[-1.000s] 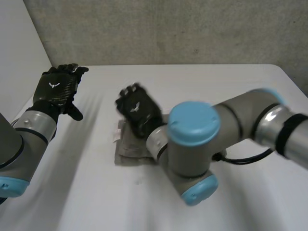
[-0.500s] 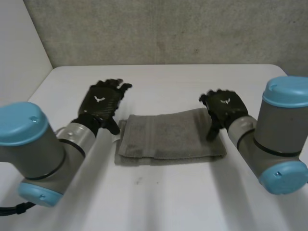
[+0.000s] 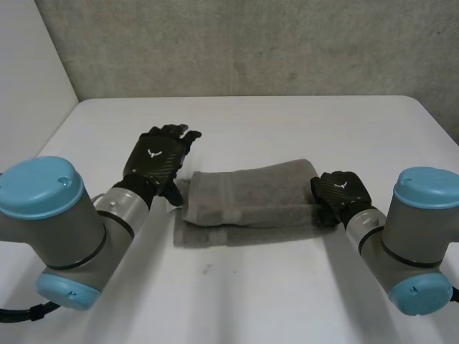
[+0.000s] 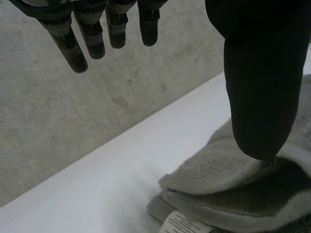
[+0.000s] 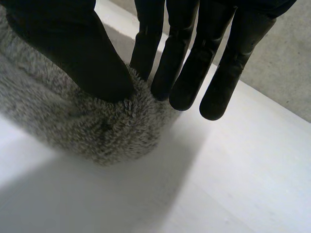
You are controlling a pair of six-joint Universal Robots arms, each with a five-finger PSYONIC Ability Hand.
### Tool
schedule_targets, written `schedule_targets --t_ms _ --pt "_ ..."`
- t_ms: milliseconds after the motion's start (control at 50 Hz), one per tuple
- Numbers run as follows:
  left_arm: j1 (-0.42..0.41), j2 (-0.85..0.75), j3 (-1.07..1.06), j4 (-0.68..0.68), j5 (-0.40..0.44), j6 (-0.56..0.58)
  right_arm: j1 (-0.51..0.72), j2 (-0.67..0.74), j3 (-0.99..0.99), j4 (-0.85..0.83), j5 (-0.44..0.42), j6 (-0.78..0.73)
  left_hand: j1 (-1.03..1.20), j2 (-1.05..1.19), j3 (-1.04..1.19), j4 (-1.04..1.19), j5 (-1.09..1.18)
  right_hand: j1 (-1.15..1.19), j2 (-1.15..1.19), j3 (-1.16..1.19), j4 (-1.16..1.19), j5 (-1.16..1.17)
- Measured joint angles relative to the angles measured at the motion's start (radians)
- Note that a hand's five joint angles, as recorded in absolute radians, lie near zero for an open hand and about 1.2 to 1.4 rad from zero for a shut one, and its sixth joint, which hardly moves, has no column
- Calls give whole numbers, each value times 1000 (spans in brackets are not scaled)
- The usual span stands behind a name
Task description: Fold the laundry
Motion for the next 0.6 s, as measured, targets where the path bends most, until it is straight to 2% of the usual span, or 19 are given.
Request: schedule_targets --t_ms 140,180,240,300,360,420,500,600 --pt "6 47 -17 0 -14 -1 1 -21 -37 7 49 -163 0 0 0 0 0 0 0 0 3 2" --pt "10 69 -20 0 -17 -1 17 -45 -71 8 87 -242 0 0 0 0 0 0 0 0 3 3" --pt "16 88 -21 0 -19 -1 63 -60 -116 8 111 -293 0 0 0 0 0 0 2 0 3 7" --pt "28 109 -21 0 -21 -1 184 -64 -204 10 127 -349 0 0 0 0 0 0 2 3 3 11" --pt "38 124 -21 0 -23 -2 254 -55 -247 9 124 -374 0 0 0 0 0 0 2 3 3 12" --pt "49 137 -22 0 -23 -5 312 -38 -276 6 107 -395 0 0 0 0 0 0 2 3 3 12" --pt "72 155 -23 0 -24 -19 439 31 -312 4 6 -433 0 0 0 0 0 0 2 3 3 15" --pt "79 158 -25 -1 -24 -31 515 106 -310 9 -92 -445 0 0 0 0 0 0 2 3 3 16"
